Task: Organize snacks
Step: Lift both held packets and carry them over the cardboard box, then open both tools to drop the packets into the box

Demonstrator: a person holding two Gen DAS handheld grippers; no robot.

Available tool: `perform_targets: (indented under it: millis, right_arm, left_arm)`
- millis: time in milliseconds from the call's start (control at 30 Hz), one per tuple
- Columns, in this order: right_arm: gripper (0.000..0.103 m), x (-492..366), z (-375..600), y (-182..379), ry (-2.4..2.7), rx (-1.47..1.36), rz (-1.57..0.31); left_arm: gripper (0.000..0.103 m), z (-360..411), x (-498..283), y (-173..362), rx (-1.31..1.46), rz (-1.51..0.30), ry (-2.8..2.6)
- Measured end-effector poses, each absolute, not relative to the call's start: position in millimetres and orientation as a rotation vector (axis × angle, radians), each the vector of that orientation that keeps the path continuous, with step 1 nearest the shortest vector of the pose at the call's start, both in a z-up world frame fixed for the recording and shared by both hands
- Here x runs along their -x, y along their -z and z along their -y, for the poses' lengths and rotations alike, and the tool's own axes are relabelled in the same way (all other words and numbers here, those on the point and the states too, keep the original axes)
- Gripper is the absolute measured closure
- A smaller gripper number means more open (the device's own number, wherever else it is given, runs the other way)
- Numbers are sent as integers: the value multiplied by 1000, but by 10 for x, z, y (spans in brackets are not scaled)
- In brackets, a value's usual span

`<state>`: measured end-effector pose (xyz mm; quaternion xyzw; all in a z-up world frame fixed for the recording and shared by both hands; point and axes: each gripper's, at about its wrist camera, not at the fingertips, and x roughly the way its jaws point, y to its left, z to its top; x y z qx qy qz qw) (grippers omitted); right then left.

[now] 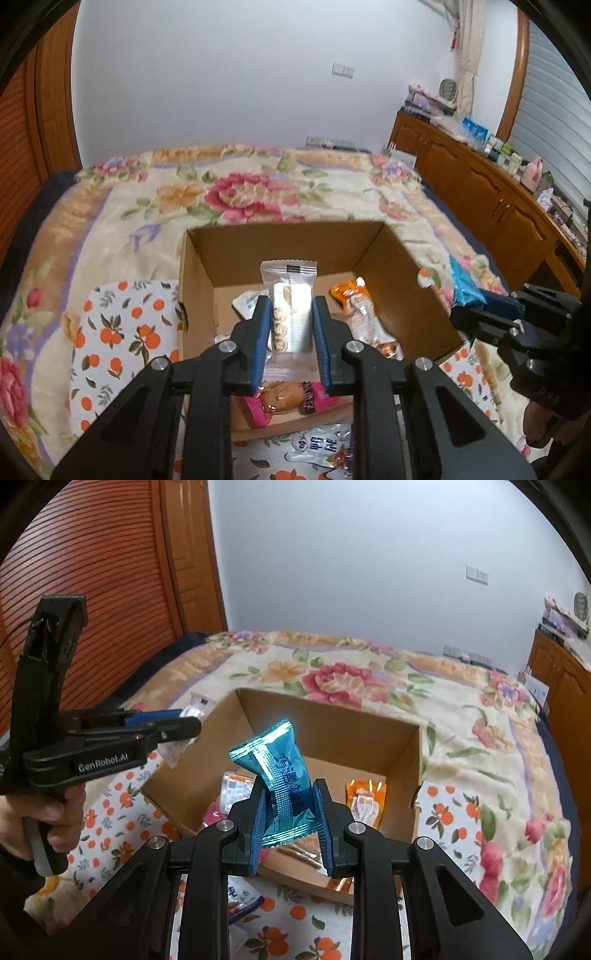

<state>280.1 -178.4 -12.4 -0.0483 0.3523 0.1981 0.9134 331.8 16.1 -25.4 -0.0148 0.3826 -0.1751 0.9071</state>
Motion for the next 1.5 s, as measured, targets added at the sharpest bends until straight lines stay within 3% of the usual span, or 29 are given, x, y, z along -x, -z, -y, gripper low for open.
perform_targets:
  millis: [600,1200,1233,1333,1433,1500]
  right_arm:
    - [80,-3234,1838,1015,-328,117,-908]
    - [79,-3315,1894,1140,-302,110,-962]
    - [79,-3314,1896,1142,-298,114,-960]
    - [79,-3299,1913,1144,-293,110,-957]
    - [77,-3273,1914,1141,-290,110,-957]
    - [61,-3246,1914,1122,-282,112,-947]
  left_arm:
    - [83,87,-3419,1081,-44,-980,370]
    - [80,49,-3400,1123,-39,-984,353]
    - [78,48,-3393,1116,-37,-983,354]
    - [55,20,-3372,1085,-20,-968,360]
    - [52,4,-3366,1045,-16,-959,341]
    - [52,-12,-3352,1022,-12,-959,337]
